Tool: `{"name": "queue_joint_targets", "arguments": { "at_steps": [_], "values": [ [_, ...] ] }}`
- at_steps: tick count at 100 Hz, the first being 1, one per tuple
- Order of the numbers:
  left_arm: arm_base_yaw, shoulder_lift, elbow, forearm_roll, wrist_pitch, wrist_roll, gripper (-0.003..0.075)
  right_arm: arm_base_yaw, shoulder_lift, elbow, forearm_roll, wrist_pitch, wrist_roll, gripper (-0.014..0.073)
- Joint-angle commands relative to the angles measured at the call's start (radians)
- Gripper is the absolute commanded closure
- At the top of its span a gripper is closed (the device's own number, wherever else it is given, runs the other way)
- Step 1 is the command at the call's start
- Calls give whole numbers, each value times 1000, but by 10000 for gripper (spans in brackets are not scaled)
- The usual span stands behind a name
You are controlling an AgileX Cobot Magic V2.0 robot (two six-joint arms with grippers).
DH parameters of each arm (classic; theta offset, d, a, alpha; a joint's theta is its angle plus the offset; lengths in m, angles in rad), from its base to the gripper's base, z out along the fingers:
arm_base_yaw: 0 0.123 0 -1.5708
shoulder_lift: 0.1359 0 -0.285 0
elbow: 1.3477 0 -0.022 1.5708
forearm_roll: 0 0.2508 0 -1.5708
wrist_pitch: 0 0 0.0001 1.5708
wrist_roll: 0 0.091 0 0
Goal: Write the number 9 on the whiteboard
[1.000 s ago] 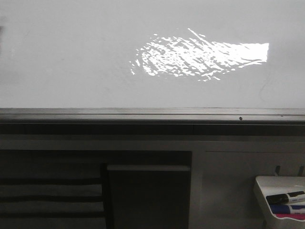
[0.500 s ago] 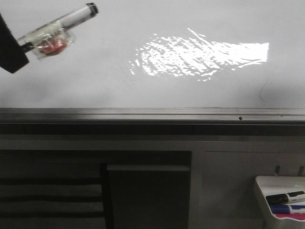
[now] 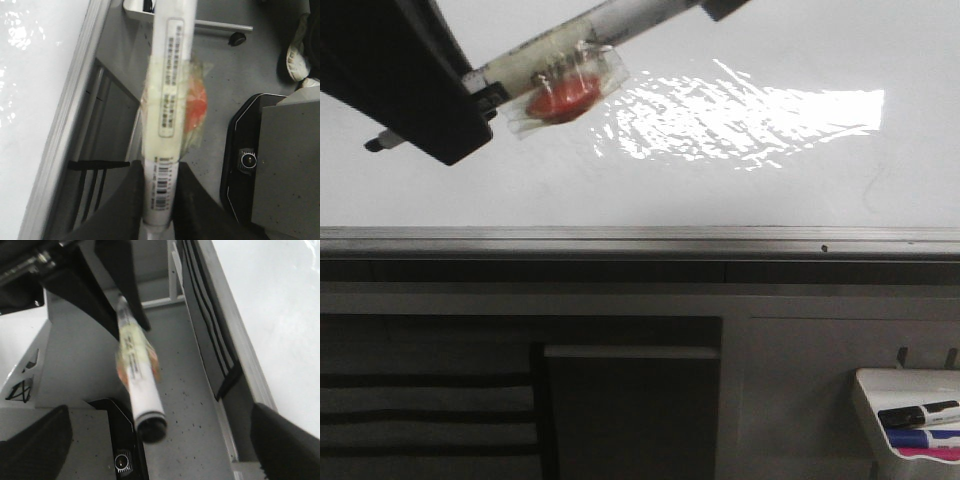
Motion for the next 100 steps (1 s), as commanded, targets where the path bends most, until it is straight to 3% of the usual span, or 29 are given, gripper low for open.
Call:
{"name": "queue_joint_targets", "arguments": {
  "at_steps": [1, 20, 44, 69, 100],
  "values": [
    [-8, -17, -34, -30, -81, 8, 741, 9, -11, -37, 110, -31, -74, -42],
    [-8, -17, -34, -30, -98, 17, 741, 9, 23, -37, 132, -27, -163, -20],
    [-8, -17, -34, -30, -100, 36, 741, 50, 38, -37, 137, -33, -243, 241],
    [-8, -17, -34, -30, -100, 36, 741, 70, 38, -37, 123, -93, -250, 279],
    [-8, -17, -34, -30, -100, 36, 741, 70, 38, -37, 88, -90, -250, 453]
  ]
}}
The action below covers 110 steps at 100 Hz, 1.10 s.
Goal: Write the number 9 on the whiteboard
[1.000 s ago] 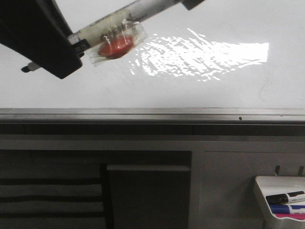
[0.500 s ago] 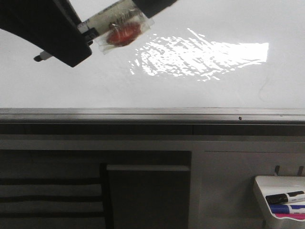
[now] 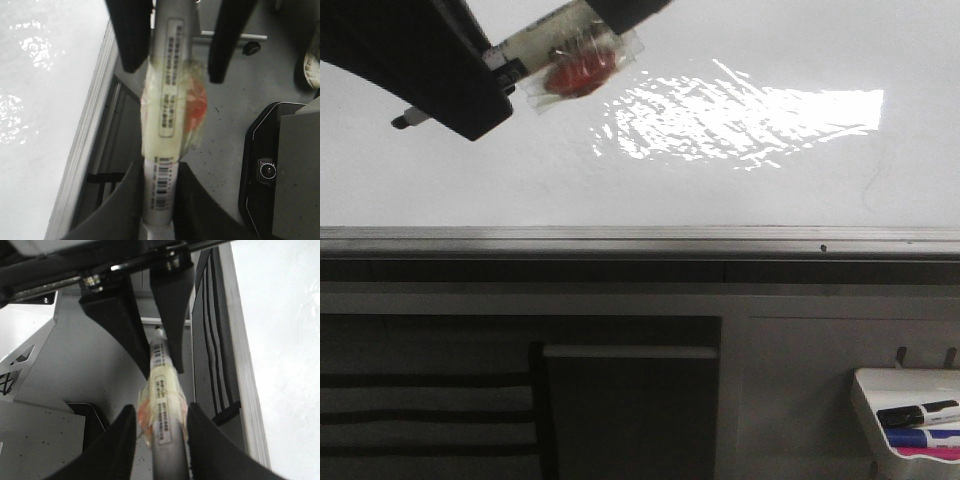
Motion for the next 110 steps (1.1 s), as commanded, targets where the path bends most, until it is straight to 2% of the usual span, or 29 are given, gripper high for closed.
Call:
{"name": "queue_joint_targets", "arguments": {
  "at_steps": [1, 110],
  "values": [
    [-8, -17, -34, -30, -45, -3, 741, 1, -20, -32, 26, -20, -16, 454],
    [-8, -17, -34, -30, -53, -3, 741, 1, 8, -48, 27, 9, -12, 454]
  ]
}}
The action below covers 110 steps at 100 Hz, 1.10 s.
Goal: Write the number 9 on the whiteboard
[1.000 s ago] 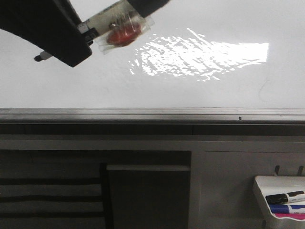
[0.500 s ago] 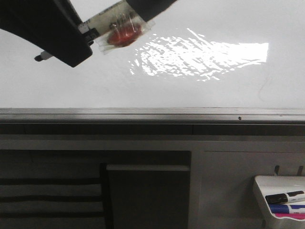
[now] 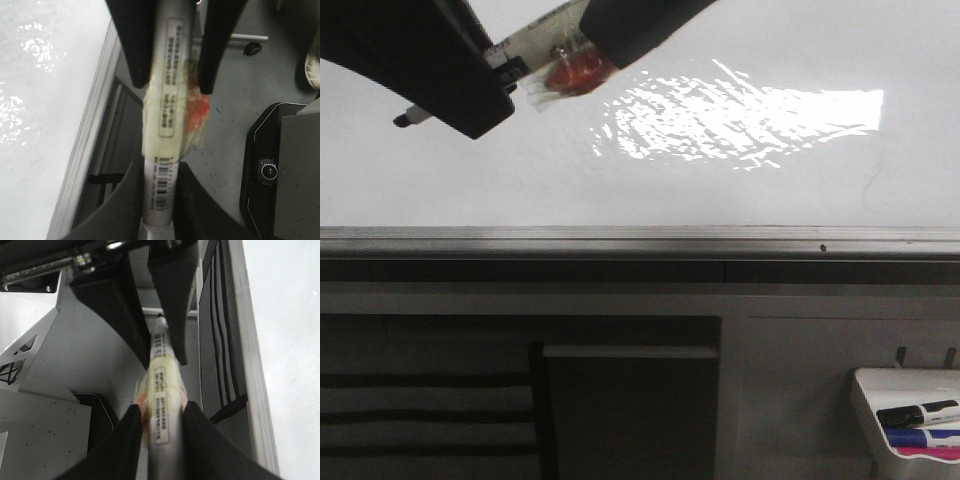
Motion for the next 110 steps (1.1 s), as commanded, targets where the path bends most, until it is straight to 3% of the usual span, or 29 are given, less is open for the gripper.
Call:
{"name": "queue_joint_targets", "arguments": {
  "at_steps": [1, 110],
  "values": [
    [-8, -17, -34, -30, -48, -5, 741, 1, -30, -36, 44, -8, -10, 454],
    [-8, -17, -34, -28, -27, -5, 741, -3, -36, -38, 91, 29, 33, 454]
  ]
}}
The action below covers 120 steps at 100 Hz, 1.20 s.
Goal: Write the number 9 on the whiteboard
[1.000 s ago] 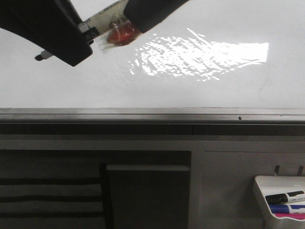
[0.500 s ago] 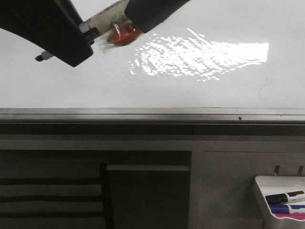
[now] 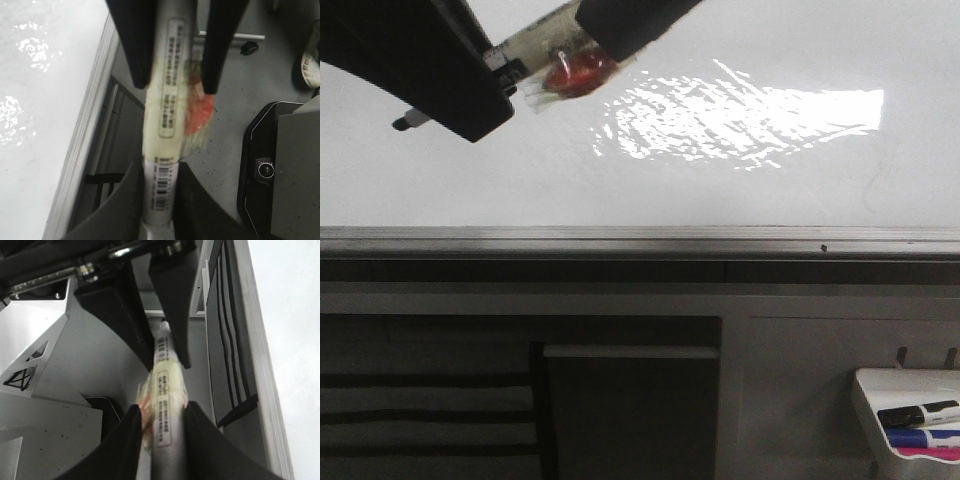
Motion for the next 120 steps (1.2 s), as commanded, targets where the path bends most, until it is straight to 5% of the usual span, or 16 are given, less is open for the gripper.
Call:
{"name": "queue_joint_targets", "arguments": {
  "at_steps": [1, 21, 41, 60, 72, 95, 120],
  "values": [
    [-8, -17, -34, -24, -37, -5, 741, -3, -36, -34, 72, 3, 0, 454],
    [-8, -17, -34, -24, -37, -5, 741, -3, -36, -34, 62, 4, 0, 470],
    [-8, -17, -34, -24, -52, -23, 730, -3, -36, -34, 51, 0, 0, 626],
    [11, -30, -34, -10, -54, -35, 510, -3, -42, -36, 4, -24, 27, 648],
    [53, -84, -42, 18, -54, -118, 404, -3, -71, -44, -143, -73, 197, 648],
    [203, -256, -11, 63, -36, -277, 405, -7, -187, -7, -465, -181, 675, 648],
    [352, -462, 190, 61, -96, -348, 405, -134, -282, 214, -466, -438, 952, 648]
  ]
}}
